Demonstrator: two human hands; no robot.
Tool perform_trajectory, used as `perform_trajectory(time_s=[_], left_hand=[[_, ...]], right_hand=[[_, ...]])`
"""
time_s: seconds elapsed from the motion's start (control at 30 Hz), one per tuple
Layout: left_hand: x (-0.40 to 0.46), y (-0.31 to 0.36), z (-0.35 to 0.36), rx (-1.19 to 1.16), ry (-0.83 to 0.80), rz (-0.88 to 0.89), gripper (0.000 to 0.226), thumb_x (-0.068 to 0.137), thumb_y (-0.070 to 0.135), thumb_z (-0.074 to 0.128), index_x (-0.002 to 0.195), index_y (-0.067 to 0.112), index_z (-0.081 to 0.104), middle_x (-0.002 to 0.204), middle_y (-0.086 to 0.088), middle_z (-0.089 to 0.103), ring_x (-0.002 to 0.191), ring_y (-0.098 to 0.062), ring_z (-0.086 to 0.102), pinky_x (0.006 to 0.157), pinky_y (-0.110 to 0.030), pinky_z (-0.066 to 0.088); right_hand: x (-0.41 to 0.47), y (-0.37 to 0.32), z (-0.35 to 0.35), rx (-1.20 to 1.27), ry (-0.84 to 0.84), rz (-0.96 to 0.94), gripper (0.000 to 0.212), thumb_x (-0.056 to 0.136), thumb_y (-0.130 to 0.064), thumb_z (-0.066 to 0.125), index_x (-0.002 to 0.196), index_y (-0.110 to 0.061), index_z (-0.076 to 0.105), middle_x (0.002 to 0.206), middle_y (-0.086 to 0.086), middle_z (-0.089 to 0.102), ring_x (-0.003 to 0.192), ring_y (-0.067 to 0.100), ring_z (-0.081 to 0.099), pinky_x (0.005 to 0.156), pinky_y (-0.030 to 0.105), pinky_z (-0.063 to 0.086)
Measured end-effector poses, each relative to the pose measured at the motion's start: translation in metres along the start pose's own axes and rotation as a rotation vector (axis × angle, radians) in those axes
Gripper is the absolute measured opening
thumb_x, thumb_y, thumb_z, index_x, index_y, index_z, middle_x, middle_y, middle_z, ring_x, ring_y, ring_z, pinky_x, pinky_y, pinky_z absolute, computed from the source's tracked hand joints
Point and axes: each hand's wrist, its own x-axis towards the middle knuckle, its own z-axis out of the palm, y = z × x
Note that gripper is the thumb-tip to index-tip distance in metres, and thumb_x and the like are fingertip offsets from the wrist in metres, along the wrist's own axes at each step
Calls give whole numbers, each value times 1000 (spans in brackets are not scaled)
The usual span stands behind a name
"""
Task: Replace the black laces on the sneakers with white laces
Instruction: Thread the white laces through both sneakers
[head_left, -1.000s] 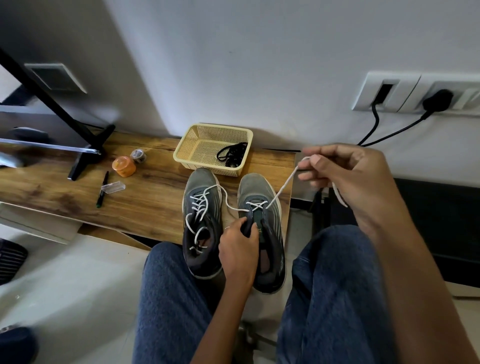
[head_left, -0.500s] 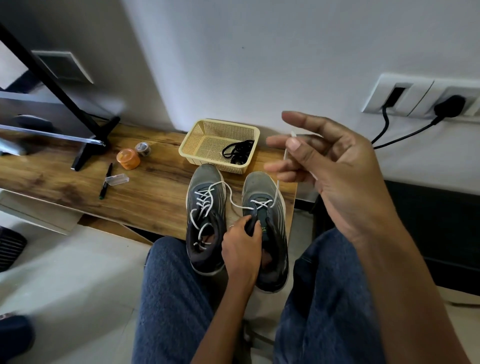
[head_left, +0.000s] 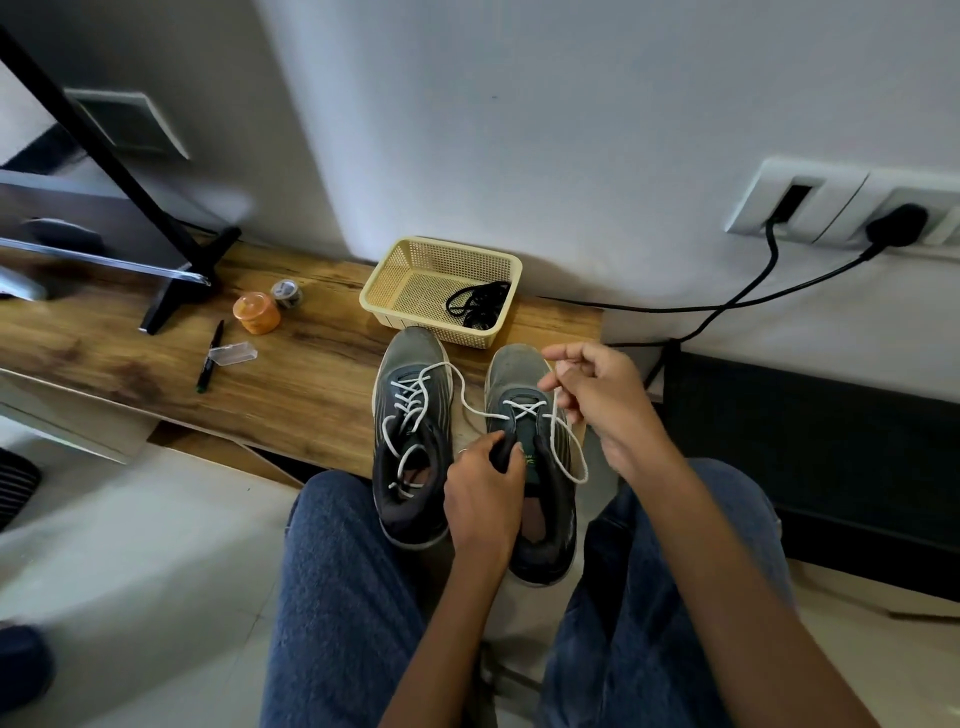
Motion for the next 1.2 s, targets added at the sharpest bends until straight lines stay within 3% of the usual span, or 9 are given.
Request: perform_trajectory(time_s=[0.07,0.17,0.33,0.53,0.6,0.7,0.8,1.0,1.2], left_hand=[[1,-1,0,-19,-1,-4,33,93,31,57,123,18,64,118,-1,67,110,-18,60,90,-29,46],[3,-3,1,-45,-1,9,29,95,30,53,119,18,65,111,-3,69,103,-21,62,86,-32,49],[8,-9,2,-107,16,-17,26,97,29,50,107,13,68,94,-5,70,88,-22,64,74,-31,48],[12,-11,1,-186,17,-60,22,95,21,52,77,13,61,72,-5,61,69,-21,55,61,-30,37],[13,-11,1,-192,15,-74,24,95,20,53,72,14,57,69,-5,58,66,-19,49,60,-29,33],[14,-10,-1,-193,9,-89,31,95,19,52,64,17,50,62,2,52,61,-15,46,57,-30,30],[13,-8,-3,-195,6,-107,34,94,19,52,61,17,49,60,2,51,61,-16,47,57,-32,32],[14,-8,-1,-192,8,-124,29,93,20,52,64,17,52,65,-1,53,67,-20,49,62,-33,36],[14,-7,-1,-190,19,-133,33,92,20,52,60,20,48,61,3,50,65,-19,47,62,-32,34]], right_hand=[[7,13,5,143,10,61,22,97,3,43,115,1,56,91,12,67,68,12,61,57,16,52],[15,32,12,263,-65,140,24,96,6,45,117,2,54,110,18,66,93,21,68,76,22,57],[19,44,23,250,-161,134,24,93,9,46,104,-9,57,113,11,66,107,18,64,84,23,54],[27,57,29,170,-55,39,18,86,10,59,88,-7,57,90,11,70,89,19,70,73,24,58],[28,61,31,140,-8,4,15,84,8,63,86,-5,57,82,11,70,81,20,71,68,23,58],[29,64,33,-3,40,-118,18,78,0,72,77,-12,59,70,-1,69,67,5,67,64,15,52],[27,69,33,47,34,-122,15,77,0,74,80,-6,60,66,4,68,59,7,65,60,18,52],[28,76,25,200,-62,24,15,79,7,69,83,-5,61,78,11,72,75,18,72,70,25,57],[29,83,26,112,-32,29,17,74,4,74,79,-6,61,80,12,72,76,21,72,74,31,58]])
